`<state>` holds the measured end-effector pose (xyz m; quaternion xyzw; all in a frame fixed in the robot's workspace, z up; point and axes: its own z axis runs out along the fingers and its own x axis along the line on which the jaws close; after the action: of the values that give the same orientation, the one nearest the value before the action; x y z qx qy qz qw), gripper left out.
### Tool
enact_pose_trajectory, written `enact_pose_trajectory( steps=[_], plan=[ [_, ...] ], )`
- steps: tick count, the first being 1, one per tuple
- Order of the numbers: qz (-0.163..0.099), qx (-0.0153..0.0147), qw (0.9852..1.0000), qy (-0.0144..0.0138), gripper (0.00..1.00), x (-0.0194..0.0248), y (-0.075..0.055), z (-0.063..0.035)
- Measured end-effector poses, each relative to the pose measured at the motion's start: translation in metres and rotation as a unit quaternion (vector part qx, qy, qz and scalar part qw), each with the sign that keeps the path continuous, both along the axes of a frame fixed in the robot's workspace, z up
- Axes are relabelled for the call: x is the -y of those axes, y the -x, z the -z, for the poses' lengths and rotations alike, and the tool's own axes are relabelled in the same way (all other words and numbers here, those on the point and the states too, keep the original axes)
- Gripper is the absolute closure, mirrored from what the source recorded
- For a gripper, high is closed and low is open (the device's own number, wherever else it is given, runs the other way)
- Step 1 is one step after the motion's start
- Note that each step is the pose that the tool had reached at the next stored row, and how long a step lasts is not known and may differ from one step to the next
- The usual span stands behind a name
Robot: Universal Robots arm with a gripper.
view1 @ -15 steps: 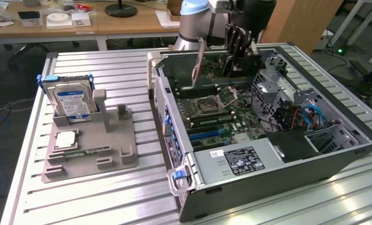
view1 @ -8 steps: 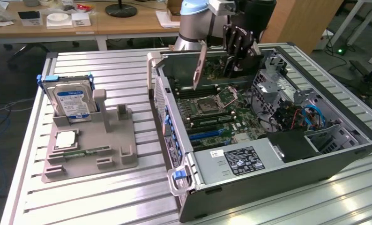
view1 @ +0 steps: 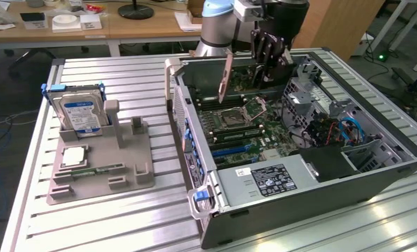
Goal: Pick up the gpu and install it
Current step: 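Insert the gpu into the slot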
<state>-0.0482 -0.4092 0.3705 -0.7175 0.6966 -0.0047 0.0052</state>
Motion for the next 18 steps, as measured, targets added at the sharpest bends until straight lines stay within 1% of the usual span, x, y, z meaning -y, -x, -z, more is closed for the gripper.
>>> enact_pose_trajectory(
  steps=[4, 8, 12, 13, 14, 16, 18],
  plan=[
    [0.012, 0.0005, 0.9999, -0.0002, 0.71, 0.0008, 0.0, 0.0021],
    [0.022, 0.0005, 0.9997, -0.0001, 0.71, 0.0047, 0.0, 0.0091],
    [0.024, 0.0004, 0.9997, -0.0001, 0.71, 0.0048, 0.001, 0.0165],
    [0.025, 0.0005, 0.9997, -0.0001, 0.71, 0.0049, 0.001, 0.0183],
    [0.025, 0.0013, 0.9997, -0.0001, 0.71, 0.0052, 0.001, 0.0195],
    [0.029, 0.0019, 0.9996, 0.0001, 0.71, 0.0051, 0.001, 0.0219],
    [0.04, 0.002, 0.9992, 0.0002, 0.71, 0.0049, 0.001, 0.0255]
  ],
)
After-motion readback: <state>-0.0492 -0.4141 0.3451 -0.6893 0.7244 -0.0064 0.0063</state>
